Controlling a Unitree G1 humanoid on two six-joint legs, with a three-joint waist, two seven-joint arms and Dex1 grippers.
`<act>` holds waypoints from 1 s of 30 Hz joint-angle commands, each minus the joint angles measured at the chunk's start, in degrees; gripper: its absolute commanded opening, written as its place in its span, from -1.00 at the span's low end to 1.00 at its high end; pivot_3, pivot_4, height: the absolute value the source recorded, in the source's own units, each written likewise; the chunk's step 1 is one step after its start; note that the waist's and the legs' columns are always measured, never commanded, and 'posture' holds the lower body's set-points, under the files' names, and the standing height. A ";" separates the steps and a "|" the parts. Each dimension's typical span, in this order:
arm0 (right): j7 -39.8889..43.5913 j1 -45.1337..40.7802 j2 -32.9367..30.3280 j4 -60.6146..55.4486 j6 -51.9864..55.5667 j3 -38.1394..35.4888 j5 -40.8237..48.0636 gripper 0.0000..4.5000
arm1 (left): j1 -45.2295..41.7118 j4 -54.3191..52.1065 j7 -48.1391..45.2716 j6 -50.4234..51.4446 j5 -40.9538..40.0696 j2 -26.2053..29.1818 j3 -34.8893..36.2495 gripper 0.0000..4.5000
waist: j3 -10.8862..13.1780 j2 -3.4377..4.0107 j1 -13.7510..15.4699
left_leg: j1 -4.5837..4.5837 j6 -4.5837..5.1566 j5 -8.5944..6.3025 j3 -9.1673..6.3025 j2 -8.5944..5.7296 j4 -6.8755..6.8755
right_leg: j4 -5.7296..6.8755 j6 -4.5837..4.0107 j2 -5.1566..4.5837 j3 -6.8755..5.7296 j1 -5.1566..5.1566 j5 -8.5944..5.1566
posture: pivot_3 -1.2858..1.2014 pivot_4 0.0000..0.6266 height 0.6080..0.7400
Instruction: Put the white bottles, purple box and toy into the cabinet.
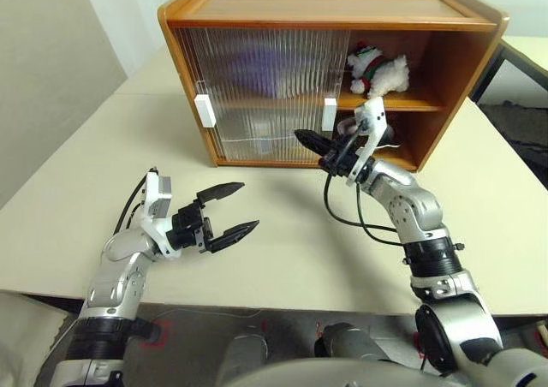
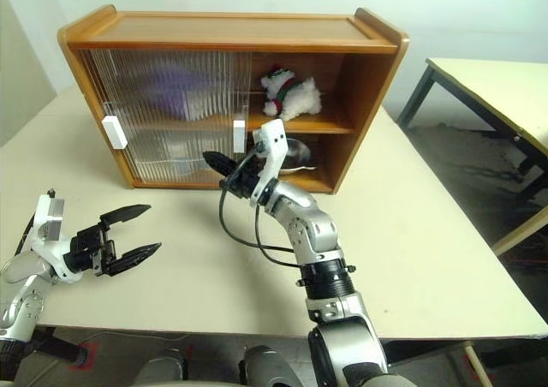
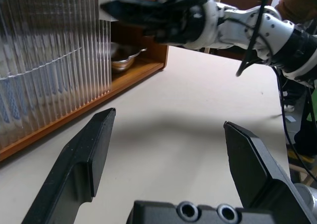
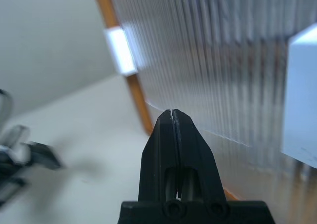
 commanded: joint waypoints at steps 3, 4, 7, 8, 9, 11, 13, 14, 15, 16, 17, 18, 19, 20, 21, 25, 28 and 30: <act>-1.63 -4.27 0.66 6.52 -4.45 -0.95 -3.62 -0.97 | 0.11 -0.26 0.33 -0.68 0.90 -0.51 -0.54 1.00 | 0.00 0.00 -0.02 | 0.00 0.00 0.00 -0.01 0.04 0.00 | 0.00 -0.07 0.02 0.00 -0.02 0.06 | -0.02 -1.00 1.00; -1.75 -4.66 0.51 7.28 -5.03 -1.03 -4.06 -0.97 | 0.16 -0.28 0.37 -0.68 0.91 -0.55 -0.55 1.00 | 0.00 0.00 -0.02 | 0.00 0.00 0.00 -0.01 0.06 0.00 | 0.00 -0.08 0.04 0.00 -0.02 0.07 | -0.02 -1.00 1.00; -2.72 -5.44 0.41 8.90 -6.28 -2.10 -4.61 -0.97 | 0.22 -0.24 0.43 -0.69 0.92 -0.59 -0.47 1.00 | 0.00 0.00 0.16 | 0.00 0.00 0.00 -0.01 0.10 -0.01 | 0.00 -0.12 0.05 -0.05 -0.01 0.07 | -0.02 -1.00 1.00; -3.15 -5.64 0.53 9.24 -6.50 -2.60 -4.62 -0.97 | 0.20 -0.21 0.47 -0.69 0.91 -0.58 -0.43 1.00 | 0.00 0.00 0.17 | 0.00 0.00 0.00 -0.01 0.12 -0.01 | 0.00 -0.13 0.05 -0.06 0.00 0.06 | -0.02 -1.00 1.00; -3.46 -5.77 0.39 9.41 -6.80 -2.74 -4.99 -0.97 | 0.19 -0.16 0.52 -0.70 0.92 -0.60 -0.45 1.00 | 0.00 0.00 0.17 | 0.00 -0.01 0.00 0.00 0.13 -0.01 | 0.00 -0.13 0.06 -0.06 -0.01 0.06 | -0.02 -1.00 1.00; -3.41 -5.81 -0.29 9.45 -7.33 -2.29 -6.09 -0.97 | 0.16 -0.09 0.56 -0.73 0.95 -0.62 -0.52 1.00 | 0.00 0.00 0.15 | -0.01 -0.01 -0.01 0.02 0.17 -0.01 | 0.00 -0.14 0.08 -0.06 -0.02 0.07 | -0.02 -1.00 1.00; -3.85 -5.45 -0.72 9.09 -7.36 -2.23 -6.75 -0.97 | -0.03 0.08 0.55 -0.76 0.93 -0.71 -0.61 1.00 | 0.00 0.00 0.16 | -0.01 -0.01 -0.01 0.05 0.22 -0.01 | 0.00 -0.16 0.14 -0.06 -0.02 0.08 | -0.02 -1.00 1.00; -4.37 -5.11 -0.89 8.64 -7.21 -2.49 -6.93 -0.97 | -0.20 0.17 0.57 -0.76 0.97 -0.82 -0.74 1.00 | 0.00 0.00 0.16 | -0.01 -0.01 -0.01 0.05 0.24 -0.01 | 0.00 -0.16 0.16 -0.06 -0.02 0.09 | -0.02 -1.00 1.00; -4.93 -4.77 -1.09 8.22 -7.22 -2.82 -7.20 -0.97 | -0.41 0.28 0.57 -0.76 1.02 -0.94 -0.91 1.00 | 0.00 0.00 0.18 | -0.01 -0.01 -0.01 0.05 0.26 -0.01 | 0.00 -0.16 0.19 -0.06 -0.02 0.10 | -0.03 -1.00 1.00; -5.68 -4.35 -1.46 7.78 -7.33 -3.25 -7.56 -0.97 | -0.63 0.39 0.60 -0.76 1.08 -1.10 -1.09 1.00 | 0.00 0.00 0.22 | 0.00 -0.01 -0.01 0.04 0.28 0.00 | 0.00 -0.15 0.22 -0.06 -0.02 0.12 | -0.03 -1.00 1.00; -6.17 -4.08 -1.71 7.51 -7.43 -3.50 -7.81 -0.97 | -0.76 0.46 0.62 -0.76 1.12 -1.20 -1.21 1.00 | 0.00 0.00 0.31 | 0.00 -0.01 -0.01 0.04 0.29 0.00 | 0.00 -0.15 0.23 -0.06 -0.02 0.14 | -0.03 -1.00 1.00; -6.74 -3.96 -1.86 7.42 -7.51 -3.84 -7.93 -0.97 | -0.89 0.60 0.59 -0.77 1.13 -1.28 -1.29 1.00 | 0.00 0.00 0.35 | 0.00 -0.01 0.00 0.03 0.29 0.01 | 0.00 -0.15 0.24 -0.06 -0.01 0.15 | -0.03 -1.00 1.00; -7.10 -3.91 -1.93 7.37 -7.52 -4.03 -7.96 -0.97 | -0.96 0.69 0.55 -0.78 1.15 -1.34 -1.31 1.00 | 0.00 0.00 0.36 | 0.00 -0.01 0.00 0.03 0.29 0.02 | 0.00 -0.13 0.25 -0.06 0.00 0.18 | -0.03 -1.00 1.00; -7.60 -4.02 -2.07 7.46 -7.76 -4.32 -8.05 -0.97 | -1.04 0.81 0.43 -0.78 1.19 -1.39 -1.40 1.00 | 0.00 0.00 0.35 | 0.00 -0.01 0.00 0.02 0.29 0.03 | 0.00 -0.14 0.25 -0.05 0.00 0.20 | -0.04 -1.00 1.00; -8.04 -4.15 -2.29 7.46 -7.92 -4.58 -8.13 -0.97 | -1.12 0.91 0.31 -0.75 1.19 -1.44 -1.47 1.00 | 0.00 0.00 0.35 | 0.00 -0.01 0.01 0.02 0.30 0.04 | 0.00 -0.15 0.25 -0.05 0.00 0.22 | -0.04 -1.00 1.00; -9.41 -4.28 -3.36 7.26 -8.23 -5.30 -8.77 -0.97 | -1.66 1.46 -0.11 -0.72 1.26 -1.40 -1.49 1.00 | 0.00 0.00 0.34 | 0.02 0.01 0.04 0.00 0.31 0.05 | 0.00 -0.18 0.25 -0.04 0.00 0.31 | -0.05 -1.00 1.00; -9.99 -3.75 -4.20 6.79 -8.06 -5.92 -9.26 -0.97 | -2.15 1.87 -0.37 -0.69 1.29 -1.32 -1.42 1.00 | 0.00 0.00 0.37 | 0.02 0.00 0.07 -0.02 0.31 0.05 | 0.00 -0.23 0.25 -0.05 0.00 0.35 | -0.05 -1.00 1.00; -10.50 -3.31 -4.73 6.37 -8.24 -6.39 -9.47 -0.97 | -2.36 2.10 -0.50 -0.70 1.30 -1.27 -1.35 1.00 | 0.00 0.00 0.42 | 0.01 0.00 0.08 -0.04 0.31 0.06 | 0.00 -0.25 0.25 -0.05 0.00 0.38 | -0.05 -1.00 1.00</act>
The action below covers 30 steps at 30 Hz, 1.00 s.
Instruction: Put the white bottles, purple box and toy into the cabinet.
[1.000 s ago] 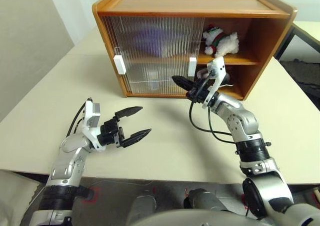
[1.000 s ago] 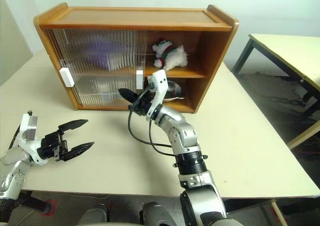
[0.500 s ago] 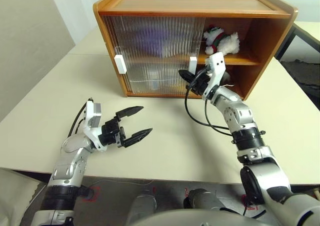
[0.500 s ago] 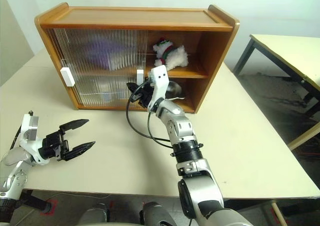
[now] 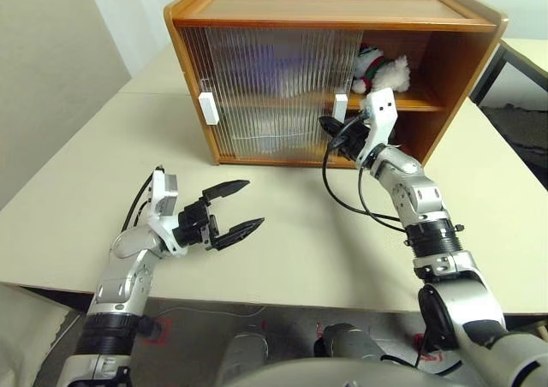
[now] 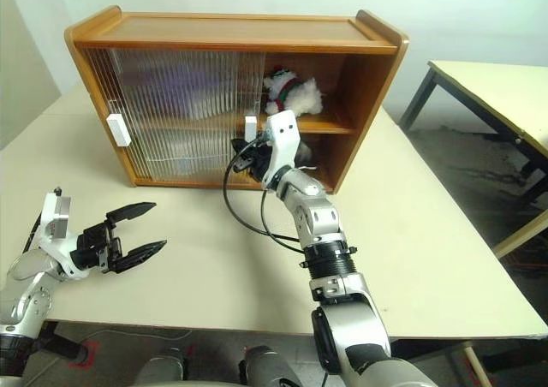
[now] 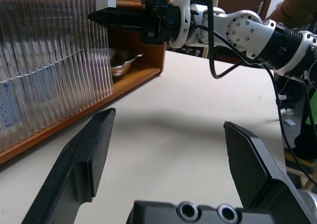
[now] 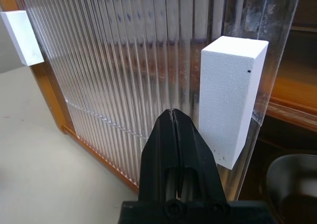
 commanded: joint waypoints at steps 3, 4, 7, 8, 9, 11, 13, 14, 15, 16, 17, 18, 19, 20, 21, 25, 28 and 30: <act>-3.55 1.45 -2.85 -1.69 -1.11 -4.03 -1.13 -0.97 | -0.73 1.03 -0.68 -0.42 0.89 0.19 -0.44 1.00 | 0.00 0.00 0.06 | 0.00 0.00 0.00 0.00 -0.01 0.02 | -0.01 -0.01 -0.01 0.00 -0.01 0.01 | -0.05 -1.00 1.00; -3.74 1.67 -3.15 -1.85 -1.04 -4.14 -1.19 -0.97 | -0.78 1.07 -0.73 -0.42 0.90 0.18 -0.45 1.00 | 0.00 0.00 0.06 | 0.00 -0.01 0.00 0.00 -0.02 0.04 | -0.01 0.00 -0.02 0.00 0.00 0.00 | -0.05 -1.00 1.00; -4.13 2.24 -3.95 -2.31 -0.87 -4.27 -1.27 -0.97 | -0.88 1.05 -0.76 -0.37 0.81 0.15 -0.39 1.00 | 0.00 0.00 0.03 | -0.01 -0.01 0.00 0.02 -0.03 0.05 | -0.02 0.00 -0.03 0.00 0.02 0.01 | -0.05 -1.00 1.00; -4.25 2.39 -4.18 -2.46 -0.79 -4.29 -1.31 -0.97 | -0.89 1.02 -0.74 -0.35 0.78 0.15 -0.36 1.00 | 0.00 0.00 0.03 | -0.01 -0.01 0.00 0.02 -0.03 0.05 | -0.01 0.00 -0.02 0.00 0.02 0.02 | -0.05 -1.00 1.00; -4.53 2.58 -4.39 -2.51 -0.77 -4.44 -1.38 -0.97 | -0.90 1.14 -0.75 -0.40 0.80 0.08 -0.38 1.00 | 0.00 0.00 0.03 | -0.01 -0.01 0.00 0.02 -0.03 0.05 | -0.01 0.01 -0.02 0.00 0.02 0.03 | -0.05 -1.00 1.00; -5.52 2.76 -4.89 -2.22 -0.30 -4.95 -1.42 -0.97 | -0.94 1.37 -0.85 -0.43 0.86 -0.01 -0.51 1.00 | 0.00 0.00 0.02 | -0.01 -0.01 0.00 0.02 -0.02 0.04 | -0.01 0.02 -0.02 0.00 0.02 0.05 | -0.06 -1.00 1.00; -6.24 2.82 -5.24 -2.08 -0.09 -5.13 -1.48 -0.97 | -0.92 1.46 -0.97 -0.39 0.89 -0.06 -0.65 1.00 | 0.00 0.00 0.00 | 0.00 -0.02 0.01 0.05 0.00 0.05 | -0.01 0.03 -0.02 0.00 -0.01 0.06 | -0.06 -1.00 1.00; -6.42 2.83 -5.32 -2.05 -0.10 -5.10 -1.51 -0.97 | -0.93 1.55 -1.02 -0.41 0.91 -0.08 -0.66 1.00 | 0.00 0.00 -0.02 | 0.00 -0.02 0.01 0.05 0.00 0.05 | -0.01 0.04 -0.03 0.00 -0.01 0.06 | -0.06 -1.00 1.00; -6.68 2.94 -5.47 -2.19 0.08 -5.22 -1.52 -0.97 | -0.93 1.64 -1.08 -0.42 0.91 -0.12 -0.66 1.00 | 0.00 0.00 -0.03 | 0.00 -0.02 0.01 0.06 0.00 0.05 | -0.01 0.04 -0.03 0.00 -0.03 0.06 | -0.06 -1.00 1.00; -6.91 3.07 -5.65 -2.39 0.24 -5.37 -1.51 -0.97 | -0.94 1.74 -1.18 -0.45 0.94 -0.14 -0.67 1.00 | 0.00 0.00 -0.03 | 0.00 -0.02 0.01 0.06 0.00 0.05 | -0.02 0.04 -0.03 0.00 -0.07 0.06 | -0.06 -1.00 1.00; -7.05 3.23 -5.91 -2.58 0.34 -5.44 -1.60 -0.97 | -0.93 1.88 -1.31 -0.52 0.98 -0.15 -0.68 1.00 | 0.00 0.00 -0.02 | 0.00 -0.02 0.01 0.05 0.00 0.04 | -0.02 0.04 -0.03 0.00 -0.14 0.06 | -0.06 -1.00 1.00; -7.13 3.33 -6.08 -2.71 0.40 -5.49 -1.68 -0.97 | -0.92 1.97 -1.41 -0.56 1.02 -0.16 -0.68 1.00 | 0.00 0.00 -0.02 | 0.00 -0.02 0.01 0.05 0.00 0.04 | -0.02 0.04 -0.04 -0.01 -0.19 0.06 | -0.06 -1.00 1.00; -7.15 3.45 -6.25 -2.83 0.46 -5.55 -1.70 -0.97 | -0.93 2.02 -1.48 -0.57 1.04 -0.18 -0.69 1.00 | 0.00 0.00 -0.01 | 0.00 -0.02 0.01 0.06 0.00 0.04 | -0.02 0.04 -0.07 -0.02 -0.23 0.06 | -0.06 -1.00 1.00; -7.13 3.60 -6.45 -2.94 0.51 -5.64 -1.63 -0.97 | -0.94 2.05 -1.53 -0.58 1.02 -0.22 -0.69 1.00 | 0.00 0.00 -0.01 | -0.01 -0.02 0.01 0.07 -0.02 0.04 | -0.02 0.04 -0.10 -0.03 -0.23 0.06 | -0.06 -1.00 1.00; -7.22 3.87 -6.82 -3.09 0.56 -5.84 -1.67 -0.97 | -0.96 2.09 -1.61 -0.57 1.03 -0.25 -0.72 1.00 | 0.00 0.00 -0.03 | -0.01 -0.03 0.00 0.09 -0.02 0.04 | -0.02 0.04 -0.12 -0.03 -0.23 0.06 | -0.06 -1.00 1.00; -7.79 5.44 -8.36 -3.91 0.75 -7.02 -1.61 -0.97 | -1.14 2.35 -1.77 -0.68 1.07 -0.41 -0.74 1.00 | 0.00 0.00 0.00 | -0.02 -0.04 0.00 0.12 -0.03 0.04 | -0.07 0.06 -0.15 -0.04 -0.21 0.05 | -0.06 -1.00 1.00; -8.37 5.60 -9.06 -3.66 0.45 -7.67 -1.65 -0.97 | -1.46 2.73 -2.02 -0.65 1.12 -0.46 -0.93 1.00 | 0.00 -0.01 -0.14 | -0.02 -0.04 0.00 0.19 -0.04 0.05 | -0.07 0.12 -0.18 -0.04 -0.20 0.03 | -0.07 -1.00 1.00; -8.81 5.62 -9.40 -3.77 0.45 -8.06 -1.78 -0.97 | -1.59 2.97 -2.17 -0.66 1.13 -0.48 -0.99 1.00 | 0.00 0.00 -0.24 | -0.02 -0.04 0.00 0.21 -0.04 0.05 | -0.06 0.35 -0.19 -0.03 -0.20 -0.05 | -0.08 -1.00 1.00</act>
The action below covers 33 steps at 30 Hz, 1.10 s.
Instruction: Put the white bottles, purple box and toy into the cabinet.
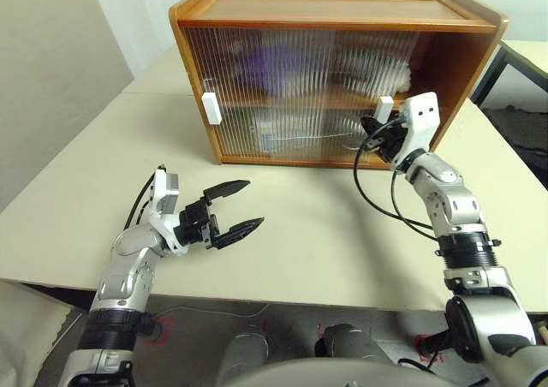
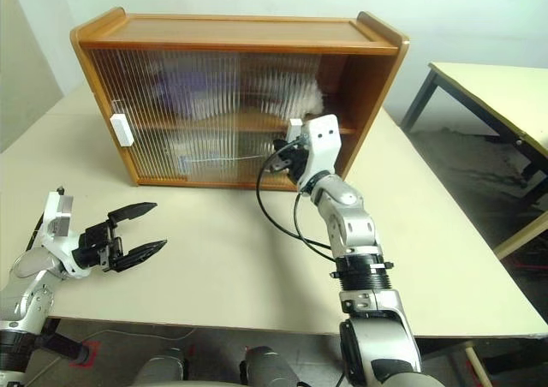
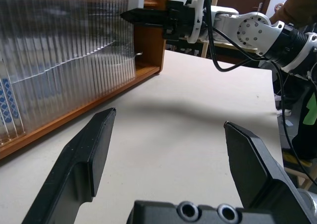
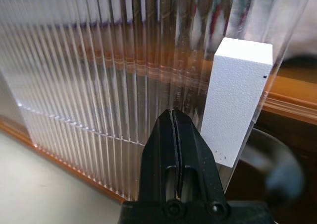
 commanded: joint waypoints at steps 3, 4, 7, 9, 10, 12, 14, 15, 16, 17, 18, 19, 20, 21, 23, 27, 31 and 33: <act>-3.79 0.59 -2.09 0.41 0.57 -3.97 -1.07 -0.97 | -0.90 1.11 -0.82 -0.49 0.99 -0.15 -0.94 1.00 | 0.00 0.00 -0.37 | 0.00 0.00 0.00 0.01 0.00 -0.01 | 0.00 0.26 0.00 0.01 -0.01 -0.07 | -0.08 -1.00 1.00; -3.88 0.89 -2.38 0.30 0.62 -4.15 -1.04 -0.97 | -1.09 1.30 -0.95 -0.47 1.02 -0.18 -1.04 1.00 | 0.00 0.00 -0.43 | -0.01 0.00 0.00 0.01 0.01 -0.01 | 0.00 0.29 0.00 0.01 -0.01 -0.06 | -0.08 -1.00 1.00; -4.27 1.74 -3.32 0.06 0.66 -4.86 -0.96 -0.97 | -1.57 1.64 -1.17 -0.39 1.12 -0.33 -1.26 1.00 | 0.00 0.00 -0.49 | -0.01 0.00 0.00 0.01 0.01 -0.02 | 0.00 0.30 0.00 0.01 -0.02 -0.06 | -0.09 -1.00 1.00; -4.61 2.12 -4.04 0.26 0.49 -5.65 -1.02 -0.97 | -1.73 1.73 -1.28 -0.34 1.15 -0.41 -1.38 1.00 | 0.00 0.00 -0.60 | -0.02 -0.01 -0.01 0.02 0.01 -0.01 | -0.02 0.32 -0.01 0.01 -0.01 -0.07 | -0.10 -1.00 1.00; -4.62 2.18 -4.33 0.54 0.38 -5.96 -1.00 -0.97 | -1.77 1.77 -1.35 -0.32 1.16 -0.44 -1.43 1.00 | 0.00 0.00 -0.74 | -0.03 -0.01 -0.01 0.04 0.01 -0.01 | -0.02 0.34 -0.02 0.02 -0.01 -0.09 | -0.10 -1.00 1.00; -4.60 2.15 -4.85 1.29 0.08 -6.38 -1.08 -0.97 | -1.84 1.84 -1.50 -0.24 1.17 -0.50 -1.57 1.00 | 0.00 0.00 -1.09 | -0.08 0.00 0.00 0.10 0.01 -0.01 | -0.02 0.36 -0.02 0.06 0.04 -0.10 | -0.10 -1.00 1.00; -4.66 1.94 -5.49 2.26 -0.27 -7.05 -1.31 -0.97 | -1.94 1.88 -1.60 -0.16 1.15 -0.59 -1.82 1.00 | 0.00 0.00 -1.43 | -0.17 0.00 0.00 0.16 0.02 -0.02 | -0.02 0.41 -0.02 0.11 0.10 -0.10 | -0.11 -1.00 1.00; -4.66 1.83 -5.83 2.67 -0.46 -7.33 -1.41 -0.97 | -1.99 1.91 -1.58 -0.13 1.11 -0.63 -1.92 1.00 | 0.00 0.00 -1.57 | -0.20 0.01 0.00 0.20 0.02 -0.01 | -0.02 0.45 -0.02 0.13 0.08 -0.10 | -0.11 -1.00 1.00; -4.66 1.77 -6.03 2.90 -0.58 -7.47 -1.44 -0.97 | -2.03 1.93 -1.54 -0.14 1.07 -0.63 -1.99 1.00 | 0.00 0.00 -1.70 | -0.21 0.01 0.01 0.23 0.03 -0.01 | -0.02 0.48 -0.02 0.15 0.08 -0.12 | -0.11 -1.00 1.00; -4.58 1.77 -6.19 3.02 -0.62 -7.57 -1.41 -0.97 | -2.02 1.91 -1.53 -0.17 1.05 -0.62 -2.05 1.00 | 0.00 0.00 -1.86 | -0.21 0.01 0.01 0.27 0.03 -0.01 | -0.03 0.51 -0.02 0.19 0.07 -0.12 | -0.11 -1.00 1.00; -4.59 1.80 -6.45 3.21 -0.60 -7.68 -1.45 -0.97 | -2.09 1.95 -1.53 -0.18 1.03 -0.63 -2.09 1.00 | 0.00 0.00 -2.01 | -0.21 0.02 0.01 0.33 0.03 -0.01 | -0.03 0.57 -0.02 0.23 0.06 -0.12 | -0.11 -1.00 1.00; -4.75 1.83 -6.76 3.51 -0.59 -7.84 -1.59 -0.97 | -2.15 2.02 -1.55 -0.22 1.07 -0.60 -2.14 1.00 | 0.00 0.00 -2.12 | -0.21 0.03 0.01 0.38 0.03 -0.01 | -0.03 0.62 -0.01 0.27 0.06 -0.12 | -0.11 -1.00 1.00; -4.89 1.84 -6.97 3.74 -0.60 -7.95 -1.69 -0.97 | -2.20 2.07 -1.56 -0.25 1.09 -0.58 -2.18 1.00 | 0.00 0.00 -2.20 | -0.21 0.03 0.01 0.41 0.03 -0.01 | -0.03 0.65 -0.02 0.28 0.06 -0.13 | -0.11 -1.00 1.00; -5.13 1.82 -7.13 4.02 -0.64 -8.13 -1.80 -0.97 | -2.22 2.07 -1.55 -0.20 1.02 -0.58 -2.17 1.00 | 0.00 0.00 -2.26 | -0.21 0.03 0.02 0.44 0.03 -0.01 | -0.05 0.70 -0.03 0.32 0.06 -0.14 | -0.11 -1.00 1.00; -5.41 1.74 -7.33 4.42 -0.68 -8.37 -1.93 -0.97 | -2.18 2.04 -1.51 -0.17 0.95 -0.56 -2.13 1.00 | 0.00 0.00 -2.35 | -0.21 0.04 0.02 0.52 0.03 -0.01 | -0.05 0.75 -0.05 0.36 0.06 -0.16 | -0.11 -1.00 1.00; -4.75 1.97 -6.98 3.46 -0.47 -7.91 -1.77 -0.97 | -2.00 2.03 -1.56 -0.09 0.91 -0.29 -1.95 1.00 | 0.00 0.00 -2.37 | -0.22 0.04 0.02 0.60 0.01 0.00 | -0.08 0.83 -0.12 0.42 0.07 -0.20 | -0.10 -1.00 1.00; -2.49 2.00 -6.10 1.12 -0.03 -6.76 -0.59 -0.97 | -1.90 2.03 -1.58 -0.01 0.79 0.04 -1.65 1.00 | 0.00 0.00 -2.51 | -0.24 0.04 0.02 0.66 0.02 0.00 | -0.09 0.87 -0.16 0.45 0.05 -0.21 | -0.11 -1.00 1.00; -0.34 2.05 -5.82 0.16 -0.68 -5.93 -0.06 -0.97 | -1.83 2.04 -1.59 -0.01 0.71 0.17 -1.56 1.00 | 0.01 0.01 -2.76 | -0.28 0.04 0.02 0.70 0.02 -0.01 | -0.09 0.87 -0.14 0.45 0.00 -0.21 | -0.10 -1.00 1.00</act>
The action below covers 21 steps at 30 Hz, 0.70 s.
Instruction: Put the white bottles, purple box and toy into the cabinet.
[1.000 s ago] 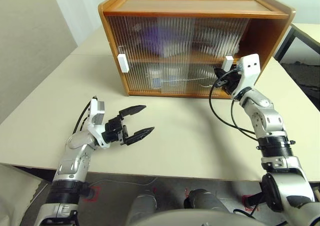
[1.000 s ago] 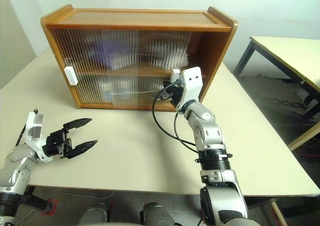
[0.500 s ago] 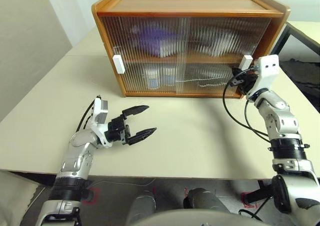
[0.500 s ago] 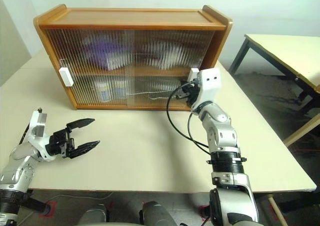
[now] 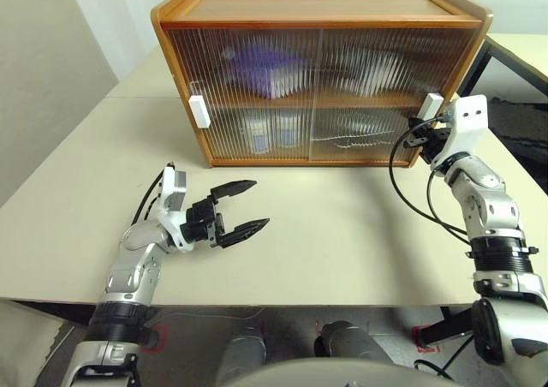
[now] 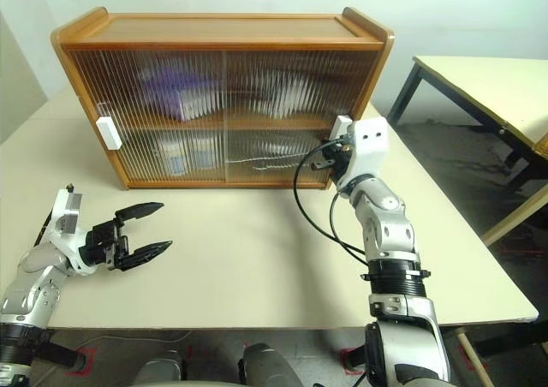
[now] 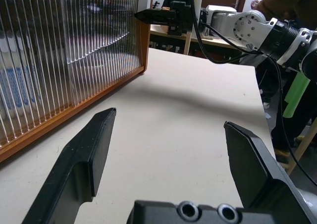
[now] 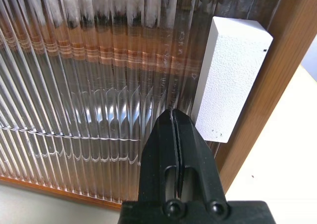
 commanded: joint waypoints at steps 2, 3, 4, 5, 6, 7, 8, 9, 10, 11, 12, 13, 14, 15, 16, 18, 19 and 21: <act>8.10 0.71 1.02 -4.13 -1.27 1.81 3.32 -0.97 | 0.18 0.81 -0.35 0.01 0.46 0.60 0.43 1.00 | 0.01 0.01 -0.45 | -0.04 0.00 0.00 0.03 0.03 -0.03 | 0.01 -0.01 0.04 -0.02 -0.07 -0.01 | -0.10 -1.00 1.00; 11.11 1.20 1.32 -5.51 -1.19 2.11 5.07 -0.97 | 0.34 0.67 -0.23 0.10 0.34 0.79 0.69 1.00 | 0.01 0.01 -0.63 | -0.05 0.01 0.00 0.04 0.05 -0.05 | 0.01 -0.01 0.08 -0.05 -0.08 -0.02 | -0.10 -1.00 1.00; 12.97 1.56 1.51 -6.41 -0.99 2.16 6.19 -0.97 | 0.45 0.59 -0.16 0.15 0.24 0.93 0.87 1.00 | 0.01 0.01 -0.87 | -0.05 0.01 -0.01 0.06 0.07 -0.06 | 0.02 0.02 0.14 -0.11 -0.10 -0.03 | -0.10 -1.00 1.00; 16.19 2.38 1.35 -7.52 -0.67 2.32 7.95 -0.97 | 0.59 0.49 -0.03 0.13 0.14 1.14 1.20 1.00 | 0.00 0.01 -1.01 | -0.05 0.02 -0.01 0.08 0.07 -0.07 | 0.02 0.23 0.18 -0.17 -0.10 0.05 | -0.09 -0.99 1.00; 19.32 3.44 1.03 -8.68 -0.08 2.40 9.75 -0.97 | 0.79 0.40 0.33 0.15 0.08 1.32 1.60 1.00 | 0.01 0.01 -1.00 | -0.05 0.03 -0.02 0.10 0.07 -0.08 | 0.03 0.46 0.22 -0.25 -0.10 0.11 | -0.09 -0.99 1.00; 22.06 4.64 0.46 -9.69 0.59 2.51 11.17 -0.97 | 1.04 0.37 0.69 0.11 0.10 1.51 2.00 1.00 | 0.00 0.01 -0.97 | -0.08 0.02 -0.02 0.14 0.05 -0.08 | 0.03 0.54 0.28 -0.30 -0.10 0.07 | -0.09 -0.99 1.00; 25.52 6.50 -0.82 -10.80 1.73 2.58 12.76 -0.90 | 1.65 0.38 1.38 0.02 -0.02 1.77 2.93 1.00 | 0.00 0.00 -0.86 | -0.10 0.02 -0.02 0.15 0.02 -0.07 | 0.02 0.64 0.44 -0.28 -0.07 0.00 | -0.08 -0.99 1.00; 27.51 7.77 -1.64 -11.61 2.55 2.62 13.63 -0.81 | 2.13 0.45 1.76 -0.06 -0.17 2.00 3.62 1.00 | 0.00 0.00 -0.78 | -0.12 0.00 -0.04 0.14 0.02 -0.04 | 0.02 0.74 0.49 -0.19 -0.02 -0.07 | -0.08 -0.98 1.00; 30.50 9.56 -3.01 -12.31 3.53 2.14 15.17 -0.70 | 2.85 0.53 2.43 -0.41 -0.43 2.20 4.86 1.00 | 0.00 -0.01 -0.60 | -0.14 -0.03 -0.05 0.16 0.00 -0.02 | 0.01 0.80 0.50 -0.13 0.01 -0.12 | -0.08 -0.98 1.00; 32.91 11.05 -4.08 -12.76 4.35 1.50 16.70 -0.55 | 3.51 0.64 3.11 -0.73 -0.66 2.38 6.08 1.00 | 0.00 -0.01 -0.44 | -0.16 -0.06 -0.07 0.16 -0.02 0.01 | -0.01 0.85 0.50 -0.09 0.05 -0.18 | -0.07 -0.97 1.00; 35.03 12.49 -5.08 -12.46 4.58 0.36 18.05 -0.39 | 4.31 0.64 4.11 -0.87 -0.95 2.47 7.52 1.00 | 0.01 -0.02 -0.19 | -0.16 -0.09 -0.08 0.16 -0.03 0.03 | -0.01 0.86 0.50 -0.06 0.09 -0.27 | -0.07 -0.97 1.00; 36.35 13.43 -5.76 -12.25 4.72 -0.35 18.98 -0.23 | 4.84 0.64 4.76 -0.90 -1.17 2.55 8.53 1.00 | 0.02 -0.03 -0.03 | -0.17 -0.12 -0.09 0.17 -0.03 0.04 | -0.02 0.82 0.49 -0.05 0.10 -0.32 | -0.07 -0.97 1.00; 37.52 14.51 -6.48 -10.43 4.37 -1.99 19.91 -0.05 | 5.58 0.96 6.70 -0.86 -0.82 2.74 10.07 1.00 | 0.02 -0.03 0.07 | -0.17 -0.13 -0.10 0.18 -0.03 0.05 | -0.02 0.77 0.49 -0.04 0.11 -0.37 | -0.07 -0.97 1.00; 38.36 15.42 -7.17 -8.46 3.49 -3.23 20.08 0.09 | 6.23 1.43 8.38 -0.98 -0.40 2.98 11.54 1.00 | 0.04 -0.05 0.19 | -0.16 -0.13 -0.10 0.18 -0.02 0.04 | -0.01 0.43 0.49 -0.04 0.10 -0.56 | -0.06 -0.96 1.00; 39.38 15.99 -7.94 -5.82 1.89 -4.35 19.68 0.27 | 6.88 2.01 10.22 -1.30 0.41 3.30 12.90 1.00 | 0.05 -0.06 0.25 | -0.12 -0.14 -0.09 0.19 0.00 0.05 | 0.01 0.23 0.50 -0.04 0.14 -0.66 | -0.06 -0.96 1.00; 39.23 16.05 -8.73 -0.42 -1.53 -6.64 18.55 0.58 | 7.87 3.41 13.80 -1.52 2.15 4.04 14.95 1.00 | 0.10 -0.11 0.48 | 0.09 -0.14 -0.09 0.19 0.01 0.05 | 0.04 0.19 0.51 -0.04 0.31 -0.63 | -0.05 -0.95 1.00; 38.67 15.67 -8.85 2.99 -3.87 -8.05 18.02 0.76 | 8.33 4.47 16.07 -1.05 3.01 4.46 16.02 1.00 | 0.16 -0.15 0.55 | 0.20 -0.14 -0.09 0.19 0.01 0.04 | 0.05 0.17 0.51 -0.03 0.39 -0.63 | -0.05 -0.95 1.00; 36.04 13.91 -9.07 10.31 -8.41 -11.48 17.34 0.99 | 8.77 6.41 21.21 0.46 4.24 4.91 18.04 1.00 | 0.20 -0.17 0.58 | 0.35 -0.14 -0.09 0.19 0.06 0.03 | 0.05 0.07 0.49 0.03 0.51 -0.59 | -0.05 -0.95 1.00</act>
